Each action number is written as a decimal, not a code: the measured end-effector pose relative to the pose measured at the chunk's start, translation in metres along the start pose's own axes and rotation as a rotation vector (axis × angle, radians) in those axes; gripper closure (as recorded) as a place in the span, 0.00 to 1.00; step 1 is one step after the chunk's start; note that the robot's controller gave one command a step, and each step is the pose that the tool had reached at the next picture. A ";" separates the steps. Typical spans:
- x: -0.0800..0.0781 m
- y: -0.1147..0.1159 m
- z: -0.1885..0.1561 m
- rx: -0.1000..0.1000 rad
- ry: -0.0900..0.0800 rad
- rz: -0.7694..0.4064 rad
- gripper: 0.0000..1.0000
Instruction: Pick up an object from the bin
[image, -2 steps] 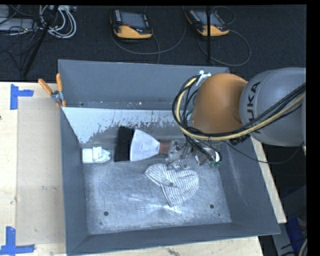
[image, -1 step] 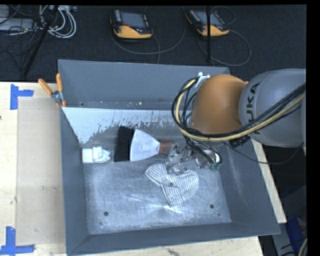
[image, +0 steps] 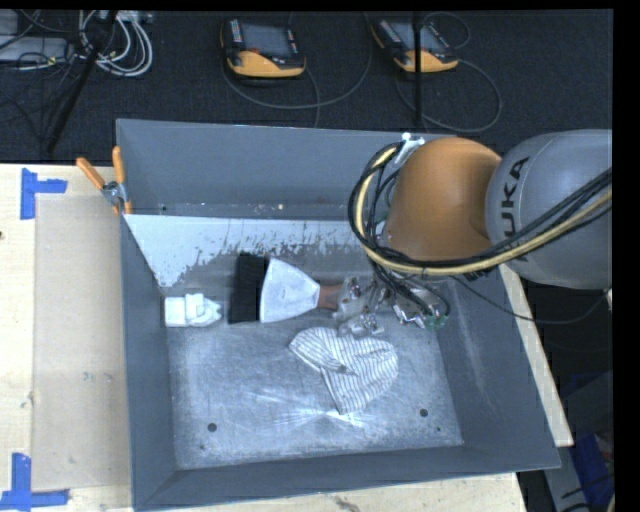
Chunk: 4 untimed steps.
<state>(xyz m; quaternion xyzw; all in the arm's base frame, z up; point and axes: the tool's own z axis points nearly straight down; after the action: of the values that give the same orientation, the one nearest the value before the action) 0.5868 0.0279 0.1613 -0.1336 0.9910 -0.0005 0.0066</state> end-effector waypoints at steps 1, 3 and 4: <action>0.002 0.000 0.013 -0.001 0.005 -0.010 1.00; 0.026 -0.003 0.075 -0.003 0.013 0.019 1.00; 0.026 -0.003 0.075 -0.003 0.012 0.018 0.00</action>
Offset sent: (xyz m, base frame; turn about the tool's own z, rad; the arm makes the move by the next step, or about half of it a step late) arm 0.0227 -0.0001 -0.0693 -0.1224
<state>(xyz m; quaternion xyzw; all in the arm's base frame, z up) 0.5638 0.0182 0.0859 -0.1246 0.9922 0.0003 0.0003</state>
